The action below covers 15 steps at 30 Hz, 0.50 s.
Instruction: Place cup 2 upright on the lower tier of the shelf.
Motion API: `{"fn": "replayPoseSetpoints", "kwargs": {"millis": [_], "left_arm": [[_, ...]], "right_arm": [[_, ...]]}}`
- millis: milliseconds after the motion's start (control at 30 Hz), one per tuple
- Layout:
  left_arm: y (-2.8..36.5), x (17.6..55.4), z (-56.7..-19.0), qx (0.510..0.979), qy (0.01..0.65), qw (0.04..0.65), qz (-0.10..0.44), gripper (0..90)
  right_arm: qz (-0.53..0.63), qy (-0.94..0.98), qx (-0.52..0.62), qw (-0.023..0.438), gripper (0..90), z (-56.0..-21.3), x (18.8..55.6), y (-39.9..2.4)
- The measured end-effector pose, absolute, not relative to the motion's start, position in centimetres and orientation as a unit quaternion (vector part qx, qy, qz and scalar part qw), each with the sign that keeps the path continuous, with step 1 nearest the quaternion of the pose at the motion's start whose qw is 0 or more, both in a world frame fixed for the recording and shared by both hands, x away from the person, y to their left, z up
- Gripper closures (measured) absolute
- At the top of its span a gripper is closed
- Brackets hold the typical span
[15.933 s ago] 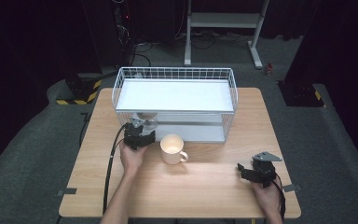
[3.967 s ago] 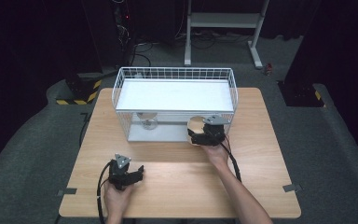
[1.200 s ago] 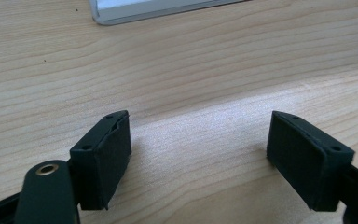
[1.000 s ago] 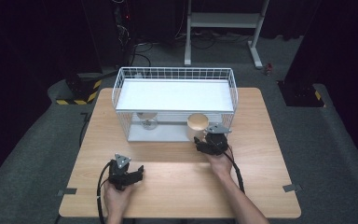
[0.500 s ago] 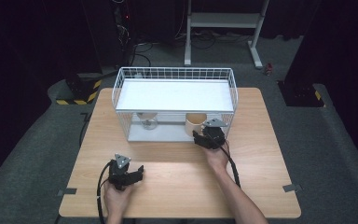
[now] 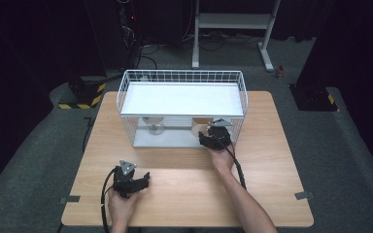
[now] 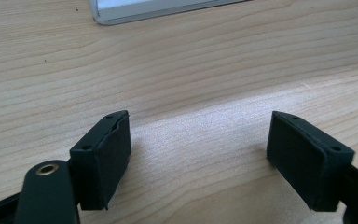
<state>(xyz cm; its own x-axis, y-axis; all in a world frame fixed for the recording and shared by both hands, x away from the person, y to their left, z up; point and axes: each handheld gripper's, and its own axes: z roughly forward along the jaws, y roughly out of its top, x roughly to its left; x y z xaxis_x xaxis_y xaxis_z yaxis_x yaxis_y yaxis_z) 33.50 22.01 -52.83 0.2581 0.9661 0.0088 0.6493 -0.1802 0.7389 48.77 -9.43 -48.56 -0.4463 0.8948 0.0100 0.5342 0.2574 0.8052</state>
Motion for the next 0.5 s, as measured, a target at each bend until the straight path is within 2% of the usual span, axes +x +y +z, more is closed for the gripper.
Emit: {"fn": "replayPoseSetpoints", "kwargs": {"millis": [167,500], "left_arm": [[22.02,33.5,-52.82,0.727,0.556,0.318,0.249,22.1],[21.98,33.5,-52.84,0.725,0.557,0.319,0.25,22.1]], "right_arm": [[0.39,0.756,0.466,0.243,38.6,-48.3,49.24,-9.18],[0.386,0.755,0.476,0.233,38.0,-49.0,49.62,-9.14]]}}
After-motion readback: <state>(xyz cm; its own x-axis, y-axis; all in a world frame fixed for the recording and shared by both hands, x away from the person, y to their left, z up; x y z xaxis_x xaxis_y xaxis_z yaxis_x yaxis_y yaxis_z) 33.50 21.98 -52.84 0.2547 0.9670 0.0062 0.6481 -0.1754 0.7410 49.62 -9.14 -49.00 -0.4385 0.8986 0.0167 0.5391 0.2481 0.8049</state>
